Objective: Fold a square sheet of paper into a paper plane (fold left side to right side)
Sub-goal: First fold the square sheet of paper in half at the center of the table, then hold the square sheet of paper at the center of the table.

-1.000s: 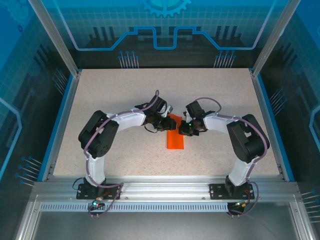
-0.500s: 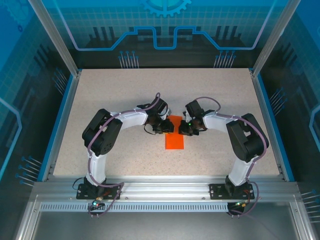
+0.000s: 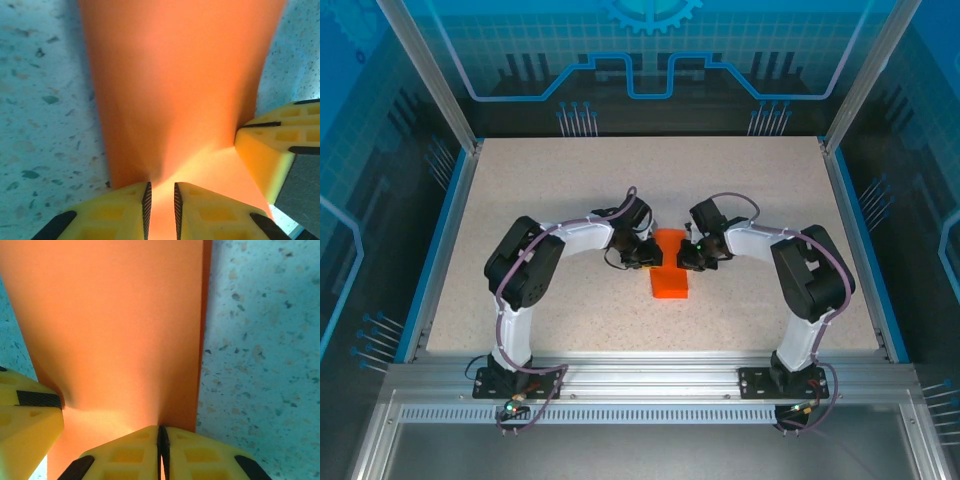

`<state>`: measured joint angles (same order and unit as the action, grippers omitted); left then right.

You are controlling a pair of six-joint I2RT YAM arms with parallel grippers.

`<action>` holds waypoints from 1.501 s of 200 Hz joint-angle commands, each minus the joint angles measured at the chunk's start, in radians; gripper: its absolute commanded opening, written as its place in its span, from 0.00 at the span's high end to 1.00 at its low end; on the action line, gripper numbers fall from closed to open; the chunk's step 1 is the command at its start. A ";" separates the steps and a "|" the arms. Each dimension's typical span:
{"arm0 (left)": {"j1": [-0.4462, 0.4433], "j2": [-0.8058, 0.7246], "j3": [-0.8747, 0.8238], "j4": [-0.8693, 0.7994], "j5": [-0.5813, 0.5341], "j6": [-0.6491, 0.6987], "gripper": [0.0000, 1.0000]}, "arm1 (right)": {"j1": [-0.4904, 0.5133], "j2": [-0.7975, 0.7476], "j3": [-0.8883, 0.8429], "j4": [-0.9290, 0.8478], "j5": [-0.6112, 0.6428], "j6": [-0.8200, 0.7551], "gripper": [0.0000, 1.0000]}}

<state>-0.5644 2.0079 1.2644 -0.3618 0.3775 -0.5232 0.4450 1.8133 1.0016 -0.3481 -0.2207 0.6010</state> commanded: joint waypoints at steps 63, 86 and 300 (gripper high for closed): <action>0.070 -0.098 -0.079 -0.001 -0.002 0.015 0.77 | 0.012 0.084 -0.054 -0.058 0.054 -0.010 0.88; 0.069 -0.145 -0.086 0.051 0.054 0.035 0.78 | 0.012 0.081 -0.053 -0.055 0.050 -0.009 0.88; 0.022 0.060 -0.046 0.036 0.162 -0.043 0.78 | -0.003 -0.070 -0.053 0.084 -0.049 -0.040 0.88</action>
<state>-0.5377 2.0293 1.2030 -0.2417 0.5694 -0.5518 0.4450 1.7908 0.9665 -0.2779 -0.2455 0.5854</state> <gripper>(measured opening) 0.217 0.116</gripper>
